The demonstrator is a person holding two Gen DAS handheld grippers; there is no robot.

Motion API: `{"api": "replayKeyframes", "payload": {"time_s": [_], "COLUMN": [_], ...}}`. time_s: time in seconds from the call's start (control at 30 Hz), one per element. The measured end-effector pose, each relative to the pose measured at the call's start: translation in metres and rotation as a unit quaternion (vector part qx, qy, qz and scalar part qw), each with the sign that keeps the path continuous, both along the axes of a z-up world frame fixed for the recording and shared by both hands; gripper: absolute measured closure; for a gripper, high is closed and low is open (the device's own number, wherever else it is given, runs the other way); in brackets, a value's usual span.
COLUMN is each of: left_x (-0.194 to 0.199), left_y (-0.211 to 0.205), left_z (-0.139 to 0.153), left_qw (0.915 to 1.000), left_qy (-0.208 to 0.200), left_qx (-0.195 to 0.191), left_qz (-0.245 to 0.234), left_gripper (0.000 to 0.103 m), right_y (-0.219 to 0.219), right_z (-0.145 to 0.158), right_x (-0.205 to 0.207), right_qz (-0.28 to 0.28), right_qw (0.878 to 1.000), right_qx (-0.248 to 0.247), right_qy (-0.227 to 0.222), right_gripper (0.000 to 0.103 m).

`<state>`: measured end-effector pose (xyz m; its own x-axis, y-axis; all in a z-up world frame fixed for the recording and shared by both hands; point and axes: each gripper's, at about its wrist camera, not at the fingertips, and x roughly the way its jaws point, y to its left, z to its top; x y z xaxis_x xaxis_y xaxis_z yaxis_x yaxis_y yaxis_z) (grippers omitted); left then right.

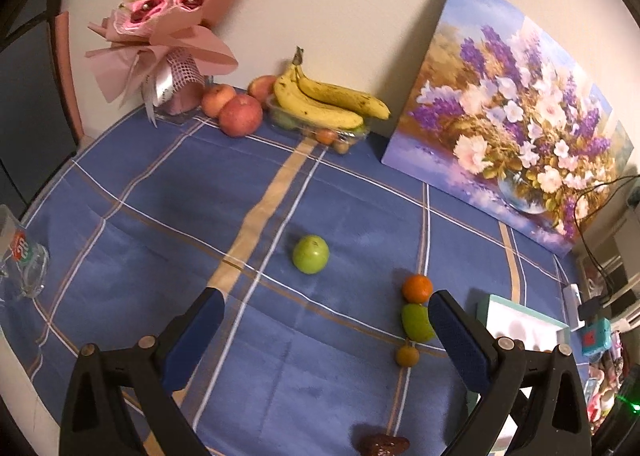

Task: Organize fruits
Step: 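Withdraw both open tools from the tray toward the remaining fruits, then grasp a small yellow-brown round fruit with the right tool while the left tool grasps a large dark date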

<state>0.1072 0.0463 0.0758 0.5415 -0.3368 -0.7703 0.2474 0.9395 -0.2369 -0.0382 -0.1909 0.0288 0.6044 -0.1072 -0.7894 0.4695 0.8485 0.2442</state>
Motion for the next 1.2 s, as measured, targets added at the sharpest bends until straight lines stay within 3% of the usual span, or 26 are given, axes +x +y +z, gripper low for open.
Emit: {"api": "replayKeyframes", "payload": {"time_s": [0.3,0.63,0.77,0.97,1.07,1.2], "left_x": [0.012,0.009,0.015,0.026,0.031,0.035], "left_y": [-0.001,-0.003,-0.009,-0.01,-0.006,0.0], "left_z": [-0.004,-0.027,-0.046,-0.082,-0.093,-0.103], "left_qw": [0.9995,0.9974,0.9954,0.9906,0.9894,0.9889], "left_qy": [0.005,0.046,0.066,0.108,0.12,0.125], "left_qx": [0.023,0.045,0.06,0.079,0.08,0.08], "left_qz": [-0.023,-0.032,-0.033,-0.025,-0.017,-0.007], "left_gripper": [0.0,0.0,0.0,0.0,0.0,0.0], "right_y": [0.013,0.037,0.041,0.047,0.049,0.051], "right_z": [0.0,-0.007,-0.017,-0.041,-0.054,-0.069], "right_x": [0.027,0.043,0.049,0.067,0.076,0.086], "right_qz": [0.021,0.059,0.071,0.089,0.096,0.099], "right_qw": [1.0,0.998,0.997,0.994,0.993,0.992], "right_qx": [0.002,-0.012,-0.011,0.002,0.011,0.015], "right_qy": [-0.009,0.018,0.033,0.058,0.068,0.082], "right_gripper": [0.005,0.006,0.025,0.029,0.039,0.044]}}
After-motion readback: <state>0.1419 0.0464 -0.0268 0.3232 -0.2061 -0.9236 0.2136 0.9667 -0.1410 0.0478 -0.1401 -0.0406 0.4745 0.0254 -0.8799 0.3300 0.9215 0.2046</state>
